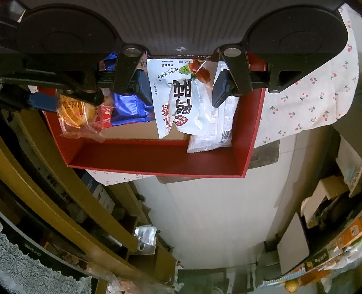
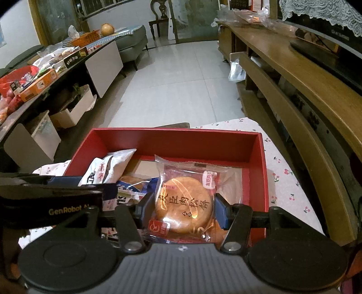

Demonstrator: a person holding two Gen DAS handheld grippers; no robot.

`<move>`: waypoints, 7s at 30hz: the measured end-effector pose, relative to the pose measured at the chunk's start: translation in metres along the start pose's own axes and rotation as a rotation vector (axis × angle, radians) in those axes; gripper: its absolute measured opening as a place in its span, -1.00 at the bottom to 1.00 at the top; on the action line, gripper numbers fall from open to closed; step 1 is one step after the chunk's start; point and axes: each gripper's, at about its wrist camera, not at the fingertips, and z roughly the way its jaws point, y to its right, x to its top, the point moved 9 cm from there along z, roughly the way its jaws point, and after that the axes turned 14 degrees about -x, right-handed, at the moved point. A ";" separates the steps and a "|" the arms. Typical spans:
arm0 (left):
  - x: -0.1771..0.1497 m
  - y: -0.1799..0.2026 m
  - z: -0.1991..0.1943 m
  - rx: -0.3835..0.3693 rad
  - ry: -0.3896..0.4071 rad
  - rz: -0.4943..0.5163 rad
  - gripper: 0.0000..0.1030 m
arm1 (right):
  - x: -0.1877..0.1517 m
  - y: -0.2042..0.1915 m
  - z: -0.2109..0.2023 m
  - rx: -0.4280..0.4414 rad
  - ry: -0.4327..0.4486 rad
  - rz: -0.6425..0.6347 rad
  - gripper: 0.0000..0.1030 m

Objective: Organize snacks
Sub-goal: 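Carry the pouch and pastry pack into the red box and open both grippers, then withdraw both grippers from the box toward the blue bag and gold pack, then grasp the blue candy bag with the left gripper while the right gripper grasps the gold foil pack, then carry the blue bag and gold pack over the red box with both grippers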

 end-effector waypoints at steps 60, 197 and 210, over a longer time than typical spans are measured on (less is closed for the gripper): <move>-0.065 0.071 -0.047 -0.182 -0.039 0.073 0.54 | -0.109 0.062 -0.051 -0.035 -0.177 0.102 0.51; -0.156 0.082 -0.059 -0.191 -0.139 0.177 0.47 | -0.128 0.028 -0.088 0.005 -0.089 -0.040 0.03; -0.125 0.074 -0.071 -0.194 -0.065 0.135 0.47 | -0.097 0.033 -0.096 0.012 -0.021 0.023 0.03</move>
